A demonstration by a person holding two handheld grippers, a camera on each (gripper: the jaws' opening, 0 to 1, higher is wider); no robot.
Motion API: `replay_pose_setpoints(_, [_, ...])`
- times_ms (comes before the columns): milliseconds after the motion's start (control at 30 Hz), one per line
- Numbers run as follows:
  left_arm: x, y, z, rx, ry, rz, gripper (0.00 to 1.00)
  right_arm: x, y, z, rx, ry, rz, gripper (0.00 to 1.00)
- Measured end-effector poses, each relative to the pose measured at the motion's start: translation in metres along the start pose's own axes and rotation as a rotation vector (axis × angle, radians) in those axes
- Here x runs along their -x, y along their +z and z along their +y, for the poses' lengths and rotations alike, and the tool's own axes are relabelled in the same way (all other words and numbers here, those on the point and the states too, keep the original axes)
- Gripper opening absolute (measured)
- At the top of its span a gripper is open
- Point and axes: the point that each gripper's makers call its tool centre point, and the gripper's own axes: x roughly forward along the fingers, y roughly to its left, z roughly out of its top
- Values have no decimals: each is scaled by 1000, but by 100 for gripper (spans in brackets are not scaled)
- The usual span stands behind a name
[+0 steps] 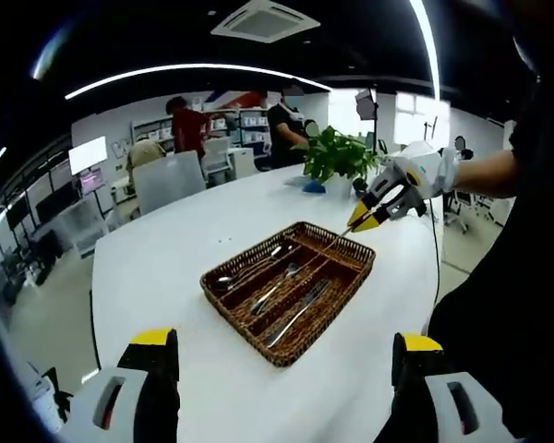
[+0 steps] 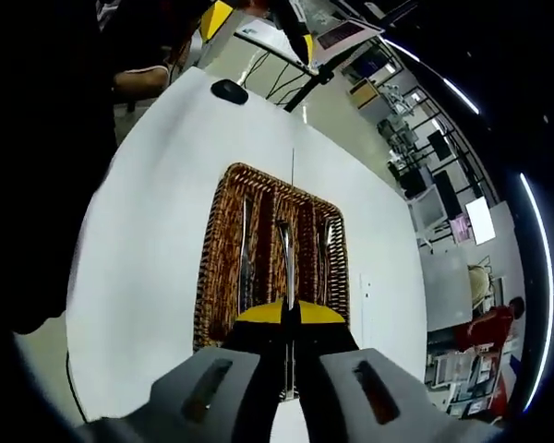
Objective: Arrange the knives, forks, and spoons in their matching storage slots by inserting each utensil handle-first until every utensil is classified and aligned in the correct compartment
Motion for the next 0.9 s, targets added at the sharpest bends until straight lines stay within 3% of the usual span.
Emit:
replay_pose_setpoints(433, [0, 0, 4, 14, 20, 4, 100, -10, -3, -6, 16, -10, 14, 0])
replay_pose_setpoints(900, [0, -7, -1, 31, 32, 17, 100, -38, -17, 15, 29, 2, 37, 0])
